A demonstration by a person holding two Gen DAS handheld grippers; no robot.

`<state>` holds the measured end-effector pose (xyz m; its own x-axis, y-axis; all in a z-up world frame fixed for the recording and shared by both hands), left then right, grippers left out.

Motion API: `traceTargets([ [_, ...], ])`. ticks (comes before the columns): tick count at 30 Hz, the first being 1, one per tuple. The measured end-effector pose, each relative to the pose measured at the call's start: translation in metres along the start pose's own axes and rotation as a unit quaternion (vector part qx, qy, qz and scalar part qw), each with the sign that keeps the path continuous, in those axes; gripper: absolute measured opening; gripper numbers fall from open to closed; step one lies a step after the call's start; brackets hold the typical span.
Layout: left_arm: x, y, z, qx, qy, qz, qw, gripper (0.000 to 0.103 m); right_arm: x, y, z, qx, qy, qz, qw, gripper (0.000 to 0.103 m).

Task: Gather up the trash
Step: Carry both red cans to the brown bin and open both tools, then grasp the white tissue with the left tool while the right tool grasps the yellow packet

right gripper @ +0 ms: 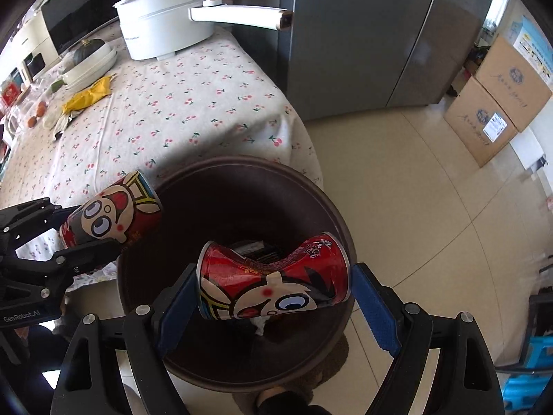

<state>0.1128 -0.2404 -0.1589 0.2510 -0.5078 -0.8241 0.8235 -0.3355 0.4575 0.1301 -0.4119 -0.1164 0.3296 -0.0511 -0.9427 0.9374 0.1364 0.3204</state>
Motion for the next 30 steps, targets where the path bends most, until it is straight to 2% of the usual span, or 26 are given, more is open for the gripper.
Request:
traceTargets([
  [1, 0.001, 0.001, 0.001, 0.005, 0.006, 0.000, 1.0000, 0.056, 0.000, -0.001, 0.003, 0.002, 0.000, 0.000, 1.000, 0.088],
  [3, 0.000, 0.003, 0.003, 0.014, 0.023, 0.003, 0.9996, 0.076, 0.001, -0.002, 0.006, 0.004, -0.002, -0.001, 1.000, 0.088],
  [5, -0.005, 0.007, -0.002, 0.016, 0.047, 0.014, 0.9987, 0.086, 0.002, -0.003, 0.005, 0.003, -0.002, -0.004, 1.000, 0.088],
  [6, -0.007, 0.007, -0.006, 0.015, 0.057, 0.014, 0.9982, 0.087, 0.003, -0.002, 0.004, 0.001, -0.001, -0.005, 1.000, 0.088],
  [12, -0.019, 0.005, -0.038, -0.009, 0.096, 0.010, 0.9953, 0.095, 0.005, 0.001, -0.007, -0.009, 0.005, -0.007, 1.000, 0.088],
  [18, -0.035, 0.004, -0.060, -0.032, 0.110, 0.019, 0.9932, 0.099, 0.005, 0.008, -0.017, -0.017, 0.005, -0.005, 1.000, 0.090],
  [30, -0.061, -0.001, -0.101, -0.085, 0.126, 0.031, 0.9878, 0.099, 0.002, 0.023, -0.038, -0.029, 0.006, 0.001, 1.000, 0.092],
])
Point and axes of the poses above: each gripper's, at about its wrist camera, not at the fingertips, and x roughly the way its jaws point, z to its right, y to its top, the point moved 8 cm from there along x, roughly the way its jaws point, and after that the axes turned 6 degrees about -x, right-handed, at the moved point
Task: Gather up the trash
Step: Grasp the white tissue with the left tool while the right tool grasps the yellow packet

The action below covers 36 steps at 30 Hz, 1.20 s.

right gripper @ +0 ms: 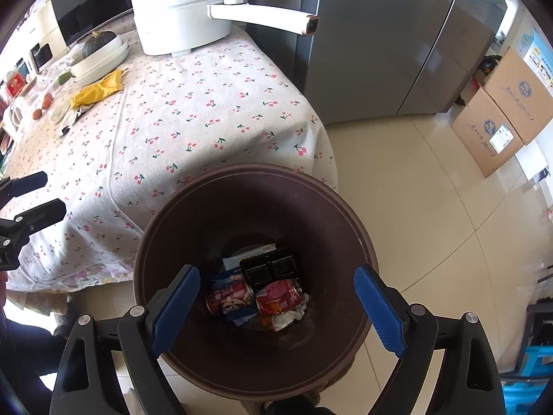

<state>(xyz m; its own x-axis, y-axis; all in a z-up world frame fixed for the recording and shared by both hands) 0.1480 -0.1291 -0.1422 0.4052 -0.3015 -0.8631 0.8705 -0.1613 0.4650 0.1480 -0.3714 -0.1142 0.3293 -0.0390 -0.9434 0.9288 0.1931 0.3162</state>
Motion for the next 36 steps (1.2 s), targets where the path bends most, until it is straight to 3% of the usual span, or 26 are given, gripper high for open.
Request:
traceTargets([
  [8, -0.016, 0.000, -0.051, -0.050, 0.022, 0.003, 0.9985, 0.099, 0.000, 0.027, -0.035, -0.019, 0.015, 0.004, 1.000, 0.092],
  [16, -0.032, 0.012, -0.140, -0.125, 0.062, 0.009, 0.9902, 0.099, 0.011, 0.067, -0.086, -0.051, 0.048, -0.011, 0.997, 0.093],
  [27, -0.022, 0.058, -0.280, -0.206, 0.131, 0.037, 0.9689, 0.099, 0.046, 0.153, -0.166, -0.066, 0.092, -0.030, 0.993, 0.093],
  [33, 0.005, 0.089, -0.323, -0.282, 0.119, 0.070, 0.9495, 0.099, 0.076, 0.210, -0.202, -0.019, 0.118, -0.035, 0.992, 0.093],
  [36, 0.022, 0.107, -0.328, -0.291, 0.108, 0.080, 0.9471, 0.097, 0.092, 0.236, -0.214, 0.014, 0.124, -0.037, 0.991, 0.093],
])
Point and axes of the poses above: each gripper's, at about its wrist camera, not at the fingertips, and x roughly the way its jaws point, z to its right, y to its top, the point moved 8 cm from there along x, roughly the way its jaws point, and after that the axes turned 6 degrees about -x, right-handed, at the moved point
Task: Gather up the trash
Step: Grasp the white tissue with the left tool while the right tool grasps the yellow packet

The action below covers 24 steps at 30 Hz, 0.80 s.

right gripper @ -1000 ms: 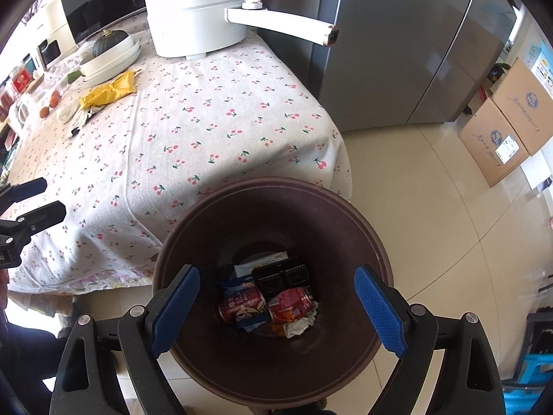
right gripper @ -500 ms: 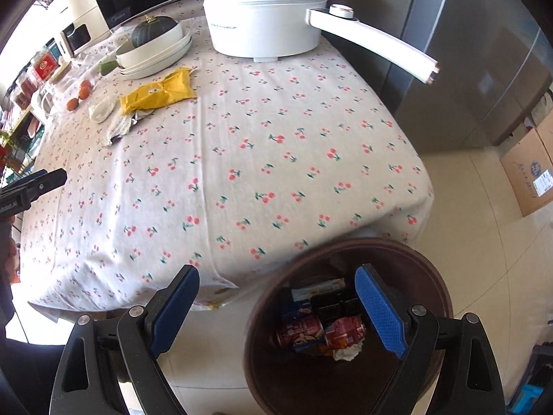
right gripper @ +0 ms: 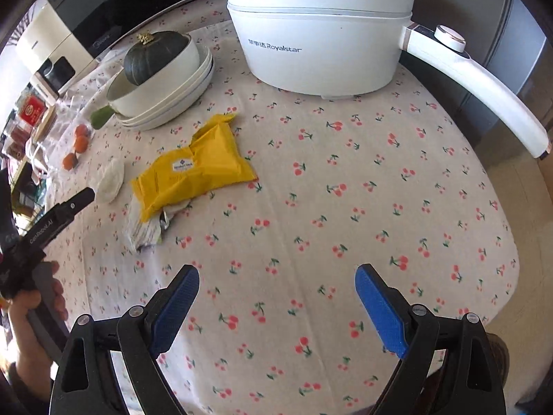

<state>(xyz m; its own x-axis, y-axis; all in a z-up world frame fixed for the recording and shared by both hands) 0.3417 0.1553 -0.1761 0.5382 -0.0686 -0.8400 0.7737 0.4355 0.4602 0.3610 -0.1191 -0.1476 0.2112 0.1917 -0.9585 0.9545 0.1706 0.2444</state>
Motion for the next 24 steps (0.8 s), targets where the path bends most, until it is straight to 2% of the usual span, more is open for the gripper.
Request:
traceTargets([
  [4, 0.025, 0.009, 0.009, 0.031, 0.003, 0.002, 0.9995, 0.095, 0.023, 0.029, -0.011, 0.050, 0.016, -0.006, 0.999, 0.093],
  [8, 0.039, 0.010, 0.009, 0.045, -0.002, 0.001, 0.9990, 0.083, 0.041, 0.049, -0.022, 0.109, 0.032, -0.007, 0.994, 0.096],
  [10, 0.038, 0.012, 0.011, 0.057, -0.006, 0.006, 0.9983, 0.072, 0.049, 0.056, -0.029, 0.130, 0.029, -0.004, 0.991, 0.098],
  [12, 0.037, 0.013, 0.012, 0.064, -0.015, 0.007, 0.9978, 0.056, 0.057, 0.061, -0.036, 0.144, 0.022, 0.000, 0.989, 0.099],
  [15, 0.037, 0.013, 0.011, 0.071, -0.023, 0.005, 0.9972, 0.040, 0.070, 0.070, -0.048, 0.163, 0.016, 0.003, 0.986, 0.099],
  [18, 0.034, 0.011, 0.006, 0.079, -0.024, 0.004, 0.9966, 0.027, 0.082, 0.075, -0.054, 0.167, -0.020, 0.004, 0.986, 0.099],
  [20, 0.030, 0.008, 0.002, 0.079, -0.029, 0.001, 0.9965, 0.022, 0.090, 0.073, -0.051, 0.168, -0.057, -0.002, 0.984, 0.099],
  [23, 0.022, 0.002, -0.003, 0.084, -0.032, 0.001, 0.9959, 0.020, 0.090, 0.070, -0.050, 0.162, -0.085, 0.009, 0.983, 0.098],
  [24, 0.020, 0.001, -0.004, 0.088, -0.031, 0.000, 0.9956, 0.020, 0.089, 0.069, -0.051, 0.153, -0.094, 0.010, 0.984, 0.093],
])
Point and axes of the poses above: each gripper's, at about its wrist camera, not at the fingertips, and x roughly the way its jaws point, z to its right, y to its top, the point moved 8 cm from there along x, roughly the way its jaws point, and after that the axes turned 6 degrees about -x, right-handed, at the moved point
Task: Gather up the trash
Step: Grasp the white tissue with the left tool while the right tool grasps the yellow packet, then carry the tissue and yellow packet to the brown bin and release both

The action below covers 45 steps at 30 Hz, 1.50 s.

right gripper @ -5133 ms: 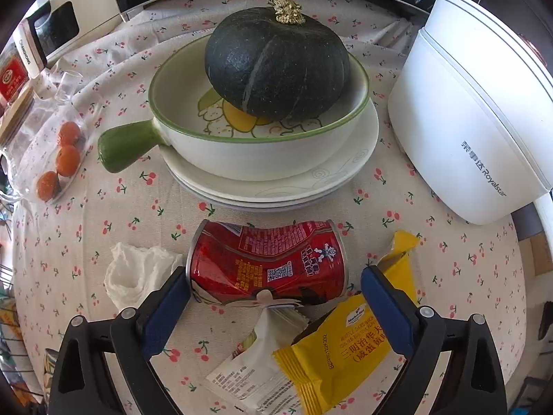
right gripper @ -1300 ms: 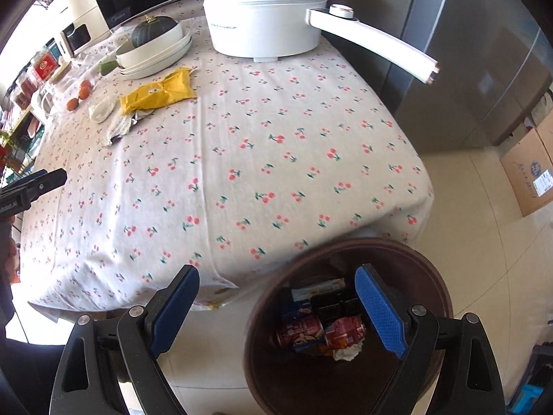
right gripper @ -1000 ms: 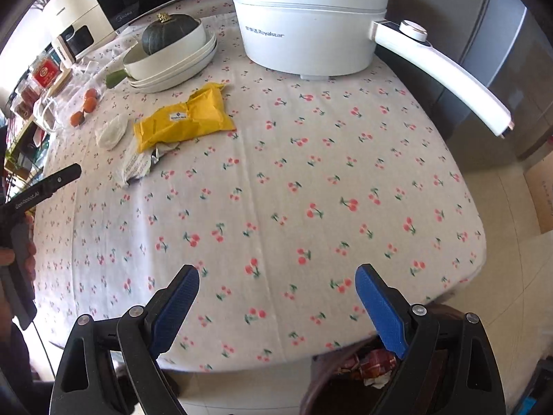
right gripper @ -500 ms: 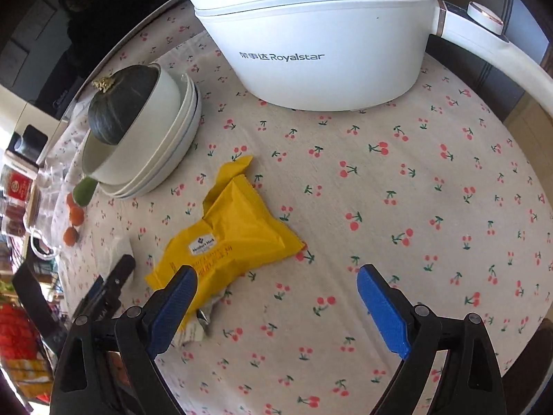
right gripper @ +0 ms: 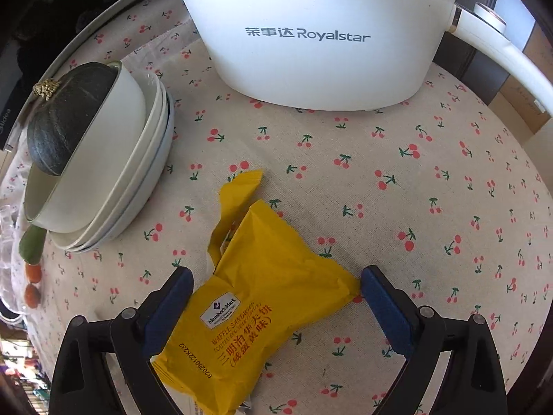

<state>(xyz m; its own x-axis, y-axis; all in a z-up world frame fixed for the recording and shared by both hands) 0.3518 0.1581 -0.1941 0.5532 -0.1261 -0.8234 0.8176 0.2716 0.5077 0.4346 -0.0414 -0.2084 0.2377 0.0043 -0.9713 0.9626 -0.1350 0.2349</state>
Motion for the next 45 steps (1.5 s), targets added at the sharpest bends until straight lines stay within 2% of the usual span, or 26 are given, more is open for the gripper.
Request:
traceTargets([
  [1, -0.002, -0.003, 0.000, 0.003, 0.002, -0.001, 1.0000, 0.019, -0.001, -0.002, 0.000, -0.012, -0.009, 0.001, 1.000, 0.087],
  [3, -0.007, -0.009, 0.001, 0.006, 0.001, -0.005, 1.0000, 0.018, -0.004, -0.006, 0.000, -0.034, -0.010, 0.003, 0.999, 0.080],
  [7, -0.017, -0.015, 0.007, 0.012, 0.001, -0.009, 0.9999, 0.017, -0.012, -0.013, 0.006, -0.054, 0.027, 0.001, 0.998, 0.068],
  [9, -0.024, -0.016, 0.012, 0.015, 0.002, -0.009, 0.9998, 0.016, -0.017, -0.016, 0.013, -0.060, 0.042, -0.001, 0.997, 0.067],
  [17, -0.064, -0.024, 0.033, 0.039, 0.009, 0.002, 0.9992, 0.016, -0.058, -0.027, 0.059, -0.076, 0.078, 0.015, 0.994, 0.065],
  [26, -0.091, -0.068, 0.065, 0.062, 0.006, -0.011, 0.9980, 0.016, -0.108, -0.062, 0.123, -0.120, 0.080, 0.033, 0.989, 0.065],
  [32, -0.114, -0.099, 0.093, 0.077, -0.010, -0.014, 0.9969, 0.016, -0.132, -0.095, 0.168, -0.143, 0.082, 0.040, 0.986, 0.065],
  [41, -0.136, -0.142, 0.130, 0.079, -0.047, -0.023, 0.9955, 0.016, -0.153, -0.142, 0.209, -0.166, 0.093, 0.041, 0.981, 0.065],
  [45, -0.138, -0.160, 0.151, 0.099, -0.059, -0.029, 0.9929, 0.016, -0.157, -0.161, 0.229, -0.173, 0.098, 0.044, 0.979, 0.065],
])
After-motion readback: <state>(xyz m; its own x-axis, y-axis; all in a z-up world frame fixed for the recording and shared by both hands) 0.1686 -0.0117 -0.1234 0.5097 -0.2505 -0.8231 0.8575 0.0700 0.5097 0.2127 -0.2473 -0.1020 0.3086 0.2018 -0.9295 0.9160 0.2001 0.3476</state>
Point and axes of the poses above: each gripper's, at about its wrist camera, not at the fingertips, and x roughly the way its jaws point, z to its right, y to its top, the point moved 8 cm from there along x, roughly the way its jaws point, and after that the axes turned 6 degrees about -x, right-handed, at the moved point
